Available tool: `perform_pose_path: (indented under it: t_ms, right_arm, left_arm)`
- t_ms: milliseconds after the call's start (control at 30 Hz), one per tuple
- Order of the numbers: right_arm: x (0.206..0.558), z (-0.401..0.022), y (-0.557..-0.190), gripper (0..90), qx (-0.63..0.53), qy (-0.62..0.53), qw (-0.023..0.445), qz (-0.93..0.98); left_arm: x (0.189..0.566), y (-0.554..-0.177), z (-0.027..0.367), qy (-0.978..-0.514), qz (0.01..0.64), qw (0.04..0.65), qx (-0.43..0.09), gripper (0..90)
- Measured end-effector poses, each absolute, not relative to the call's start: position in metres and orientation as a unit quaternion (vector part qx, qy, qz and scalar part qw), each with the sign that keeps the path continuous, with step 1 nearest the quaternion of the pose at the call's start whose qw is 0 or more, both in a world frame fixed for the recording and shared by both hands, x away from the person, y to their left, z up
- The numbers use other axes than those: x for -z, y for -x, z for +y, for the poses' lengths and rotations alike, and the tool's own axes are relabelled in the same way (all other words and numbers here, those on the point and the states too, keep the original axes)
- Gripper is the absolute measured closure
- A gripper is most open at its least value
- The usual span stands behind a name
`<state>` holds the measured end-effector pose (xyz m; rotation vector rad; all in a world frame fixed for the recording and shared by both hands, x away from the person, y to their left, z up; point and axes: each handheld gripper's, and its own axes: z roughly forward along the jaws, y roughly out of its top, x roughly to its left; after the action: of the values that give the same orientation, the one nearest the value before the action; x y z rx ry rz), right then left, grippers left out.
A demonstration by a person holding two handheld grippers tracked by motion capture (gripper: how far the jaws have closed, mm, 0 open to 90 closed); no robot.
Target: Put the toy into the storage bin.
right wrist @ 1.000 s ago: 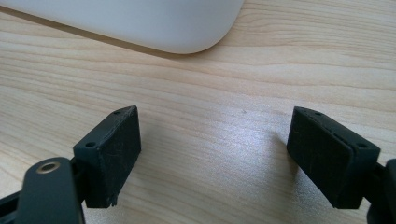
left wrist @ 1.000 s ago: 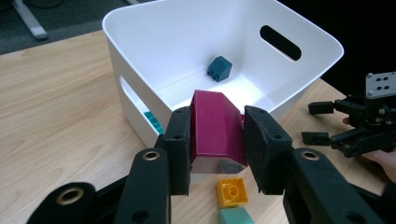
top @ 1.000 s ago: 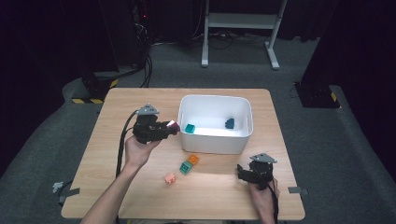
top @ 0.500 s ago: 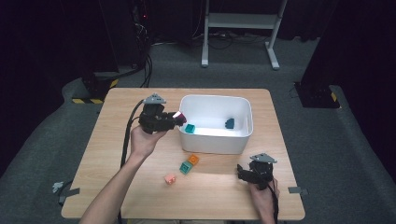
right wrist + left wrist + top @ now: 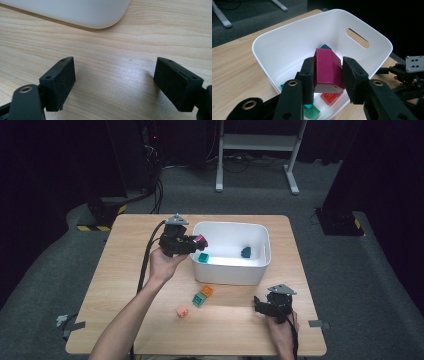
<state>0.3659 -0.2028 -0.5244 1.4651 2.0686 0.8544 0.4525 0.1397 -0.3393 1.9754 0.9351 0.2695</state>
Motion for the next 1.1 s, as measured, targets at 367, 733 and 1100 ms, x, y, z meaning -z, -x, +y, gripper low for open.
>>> perform_pose_path:
  t_ms: [367,733,1100]
  right_arm:
    - [0.524,-0.203,-0.366,17.4,-0.311,-0.533,0.231,0.752]
    - [0.524,-0.203,-0.366,17.4,-0.311,-0.531,0.232,0.753]
    - [0.524,-0.203,-0.366,17.4,-0.31,-0.531,0.232,0.753]
  left_arm:
    - [0.348,-0.466,0.124,-0.802,0.384,0.445,-0.107,63.0]
    - [0.359,-0.476,0.113,-0.805,0.392,0.431,-0.114,62.8]
    - [0.367,-0.48,0.104,-0.811,0.39,0.423,-0.107,62.8]
